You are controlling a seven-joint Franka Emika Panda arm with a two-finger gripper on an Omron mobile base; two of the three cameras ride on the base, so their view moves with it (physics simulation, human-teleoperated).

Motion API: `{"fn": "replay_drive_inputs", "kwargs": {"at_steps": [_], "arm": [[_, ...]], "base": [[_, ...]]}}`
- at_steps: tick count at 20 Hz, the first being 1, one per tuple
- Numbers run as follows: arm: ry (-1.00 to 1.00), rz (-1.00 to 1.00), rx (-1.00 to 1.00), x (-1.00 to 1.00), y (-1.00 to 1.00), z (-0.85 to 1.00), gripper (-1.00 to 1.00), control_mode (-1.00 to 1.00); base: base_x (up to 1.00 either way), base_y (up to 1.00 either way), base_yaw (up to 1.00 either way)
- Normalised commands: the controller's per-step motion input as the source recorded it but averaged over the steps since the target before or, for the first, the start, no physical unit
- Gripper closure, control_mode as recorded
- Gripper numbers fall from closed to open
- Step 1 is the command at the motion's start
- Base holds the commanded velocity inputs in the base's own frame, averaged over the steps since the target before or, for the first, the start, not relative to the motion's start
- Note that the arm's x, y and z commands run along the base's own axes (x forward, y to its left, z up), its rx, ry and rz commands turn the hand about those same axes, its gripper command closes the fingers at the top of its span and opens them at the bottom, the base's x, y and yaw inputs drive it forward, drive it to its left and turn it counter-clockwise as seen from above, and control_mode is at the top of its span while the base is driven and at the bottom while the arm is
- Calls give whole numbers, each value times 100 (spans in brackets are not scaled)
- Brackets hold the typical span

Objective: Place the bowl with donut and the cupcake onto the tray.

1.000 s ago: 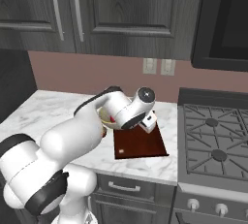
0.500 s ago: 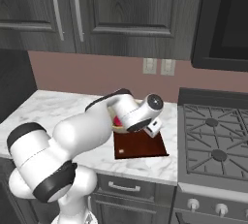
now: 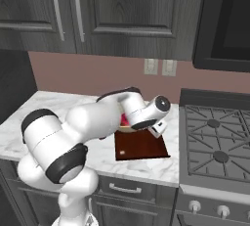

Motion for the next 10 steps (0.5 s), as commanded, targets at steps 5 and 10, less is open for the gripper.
{"fn": "replay_drive_inputs", "kwargs": {"at_steps": [5,10], "arm": [[0,0,0,2,-9,-24,100,-100],[0,0,0,8,-3,-18,100,-100]], "base": [[0,0,0],[0,0,0]]}}
